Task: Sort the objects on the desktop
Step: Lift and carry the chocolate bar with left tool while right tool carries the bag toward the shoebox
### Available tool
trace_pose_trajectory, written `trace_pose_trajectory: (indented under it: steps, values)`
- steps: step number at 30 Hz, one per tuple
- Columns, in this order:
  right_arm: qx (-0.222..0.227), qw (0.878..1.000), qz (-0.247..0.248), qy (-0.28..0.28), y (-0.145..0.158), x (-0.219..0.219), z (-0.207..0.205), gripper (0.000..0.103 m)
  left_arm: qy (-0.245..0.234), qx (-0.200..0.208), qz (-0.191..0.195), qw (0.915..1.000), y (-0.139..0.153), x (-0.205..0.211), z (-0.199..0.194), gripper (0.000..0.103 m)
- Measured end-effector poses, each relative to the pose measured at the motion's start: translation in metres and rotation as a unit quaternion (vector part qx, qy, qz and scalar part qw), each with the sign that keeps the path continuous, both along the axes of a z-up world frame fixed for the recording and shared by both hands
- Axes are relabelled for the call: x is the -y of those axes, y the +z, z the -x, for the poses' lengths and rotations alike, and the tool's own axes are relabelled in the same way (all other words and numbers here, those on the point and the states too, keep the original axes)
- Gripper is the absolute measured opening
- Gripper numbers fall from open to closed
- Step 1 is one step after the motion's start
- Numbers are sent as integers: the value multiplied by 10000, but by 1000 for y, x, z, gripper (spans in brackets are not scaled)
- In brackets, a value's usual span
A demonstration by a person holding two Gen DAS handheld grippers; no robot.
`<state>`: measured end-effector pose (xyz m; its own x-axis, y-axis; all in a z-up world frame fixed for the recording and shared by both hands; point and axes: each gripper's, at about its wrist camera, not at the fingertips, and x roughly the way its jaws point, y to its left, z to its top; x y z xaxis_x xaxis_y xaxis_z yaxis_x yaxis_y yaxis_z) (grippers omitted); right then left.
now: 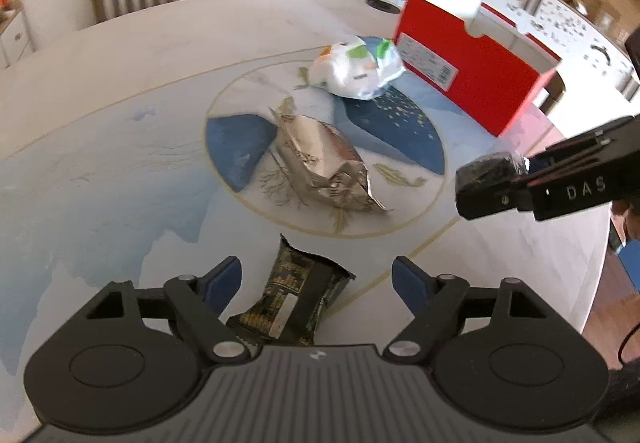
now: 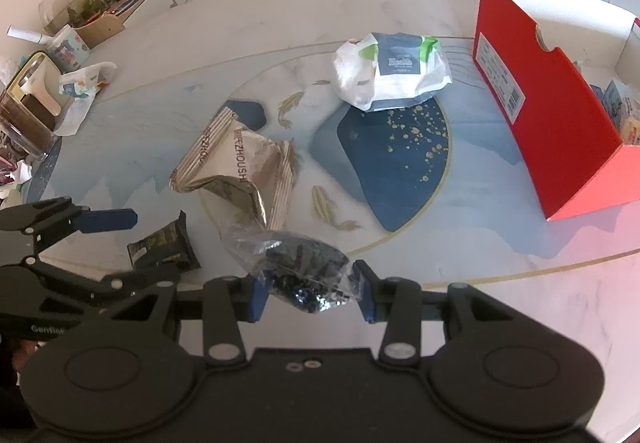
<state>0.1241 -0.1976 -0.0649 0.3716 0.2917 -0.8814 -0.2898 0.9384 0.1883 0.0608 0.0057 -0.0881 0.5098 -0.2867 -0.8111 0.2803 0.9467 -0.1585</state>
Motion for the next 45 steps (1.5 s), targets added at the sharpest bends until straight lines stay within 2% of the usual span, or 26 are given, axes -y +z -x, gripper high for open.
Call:
trace_pose_trajectory:
  steps: [7,11,12,13,14,17,21,33,45]
  values:
    - [-24,10000,13,-29,-1,4,3,42,-45,-275,-99,9996,-21,-8,-8,78]
    - [-34,10000,35,-35,-1,5,4,42,-109,-257,-169,9995,-23,-9,-6,62]
    - [-37,10000,39,-38,-1,5,4,42,-86,-274,-140,9995,-22,-9,-7,53]
    - [-32,10000,38,-35,-1,5,4,42,-82,-309,-40,9995,-21,-10,-7,39]
    - [-24,10000,31,-28,0,5,4,42,-80,-328,-3,9994,-20,-10,-7,36]
    - [-4,10000,35,-21,2,6,5,42,-70,-333,-35,9994,-19,-9,-6,35]
    - [7,10000,27,-28,7,8,4,42,22,-404,131,9991,-14,-10,-6,33]
    - [150,9995,-224,-158,36,34,-4,42,-12,-120,308,9995,29,9,-8,33]
    - [373,9978,-464,-280,69,79,-19,42,-169,206,113,9996,69,51,-23,33]
